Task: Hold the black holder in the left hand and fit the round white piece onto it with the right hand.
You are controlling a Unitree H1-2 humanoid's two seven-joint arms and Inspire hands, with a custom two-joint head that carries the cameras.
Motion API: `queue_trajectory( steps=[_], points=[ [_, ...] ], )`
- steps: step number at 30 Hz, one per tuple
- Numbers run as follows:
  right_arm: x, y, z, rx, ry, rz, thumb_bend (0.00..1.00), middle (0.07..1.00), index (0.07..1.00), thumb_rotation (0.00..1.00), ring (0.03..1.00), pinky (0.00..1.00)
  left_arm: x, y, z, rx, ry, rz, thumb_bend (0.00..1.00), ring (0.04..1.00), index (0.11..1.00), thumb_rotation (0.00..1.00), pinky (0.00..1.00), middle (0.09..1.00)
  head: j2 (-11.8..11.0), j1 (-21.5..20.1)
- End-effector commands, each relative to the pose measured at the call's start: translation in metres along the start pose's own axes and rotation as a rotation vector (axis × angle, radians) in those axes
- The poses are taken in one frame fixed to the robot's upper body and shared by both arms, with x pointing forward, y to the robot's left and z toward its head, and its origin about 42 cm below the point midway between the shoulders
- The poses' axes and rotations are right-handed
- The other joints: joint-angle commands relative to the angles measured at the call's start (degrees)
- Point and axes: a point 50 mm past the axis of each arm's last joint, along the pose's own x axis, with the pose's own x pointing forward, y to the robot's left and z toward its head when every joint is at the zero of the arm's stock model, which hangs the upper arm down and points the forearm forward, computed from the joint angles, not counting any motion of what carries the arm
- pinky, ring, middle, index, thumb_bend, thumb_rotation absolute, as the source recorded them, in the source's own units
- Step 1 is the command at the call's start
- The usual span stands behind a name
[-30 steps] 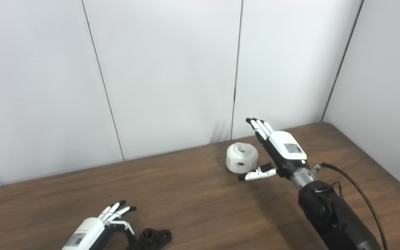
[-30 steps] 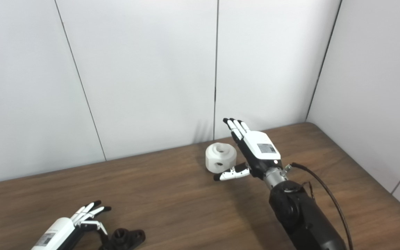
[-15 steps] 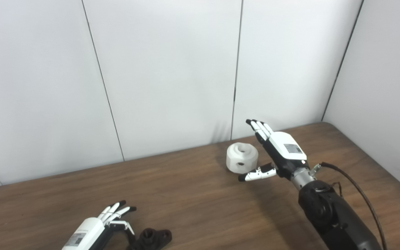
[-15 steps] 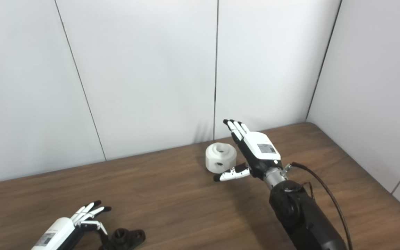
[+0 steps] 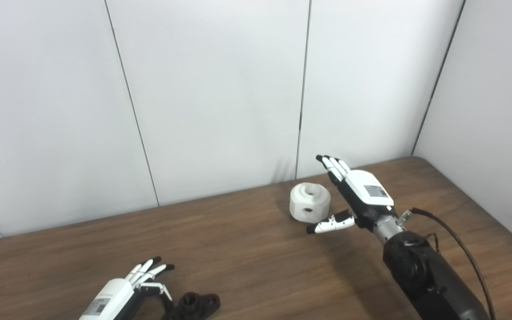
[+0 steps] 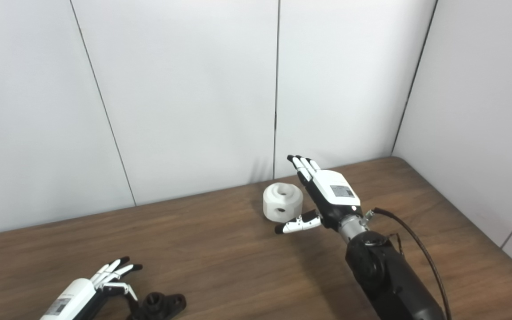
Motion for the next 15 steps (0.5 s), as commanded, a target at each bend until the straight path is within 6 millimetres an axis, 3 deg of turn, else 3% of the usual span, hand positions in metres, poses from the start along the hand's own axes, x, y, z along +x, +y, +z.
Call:
queue_trajectory(
  steps=[1, 4, 7, 9, 11, 15],
  points=[
    [0.0073, -0.0212, 0.0052, -0.026, -0.028, -0.074, 1.0, 1.0, 1.0, 0.52, 0.988, 0.8, -0.0035, -0.014, -0.0007, 0.023, 0.009, -0.093, 0.52, 1.0, 0.481, 0.05, 1.0, 0.915, 0.1, 0.1],
    [0.0068, -0.021, 0.0049, -0.042, -0.031, -0.103, 0.89, 1.0, 0.968, 0.42, 0.963, 0.78, -0.0034, -0.0141, -0.0008, 0.025, 0.01, -0.096, 0.52, 1.0, 0.481, 0.05, 1.0, 0.918, 0.1, 0.1],
    [0.0067, -0.0206, 0.005, -0.075, -0.054, -0.163, 0.75, 0.946, 0.806, 0.3, 0.883, 0.7, -0.0032, -0.0142, -0.0009, 0.024, 0.01, -0.095, 0.52, 1.0, 0.481, 0.05, 1.0, 0.916, 0.0, 0.1],
    [0.0071, -0.0199, 0.0042, -0.085, -0.07, -0.202, 0.58, 0.865, 0.581, 0.17, 0.819, 0.66, -0.003, -0.014, -0.0009, 0.024, 0.013, -0.098, 0.52, 1.0, 0.481, 0.05, 1.0, 0.919, 0.0, 0.0],
    [0.008, -0.0182, 0.0028, -0.083, -0.085, -0.264, 0.52, 0.779, 0.499, 0.14, 0.754, 0.62, -0.003, -0.014, -0.0009, 0.024, 0.011, -0.097, 0.52, 1.0, 0.481, 0.05, 1.0, 0.916, 0.0, 0.0],
    [0.0098, -0.0153, 0.0015, -0.083, -0.09, -0.316, 0.5, 0.739, 0.481, 0.13, 0.719, 0.6, -0.0029, -0.0145, -0.0018, 0.022, 0.01, -0.092, 0.52, 1.0, 0.481, 0.05, 1.0, 0.915, 0.0, 0.0]
  ],
)
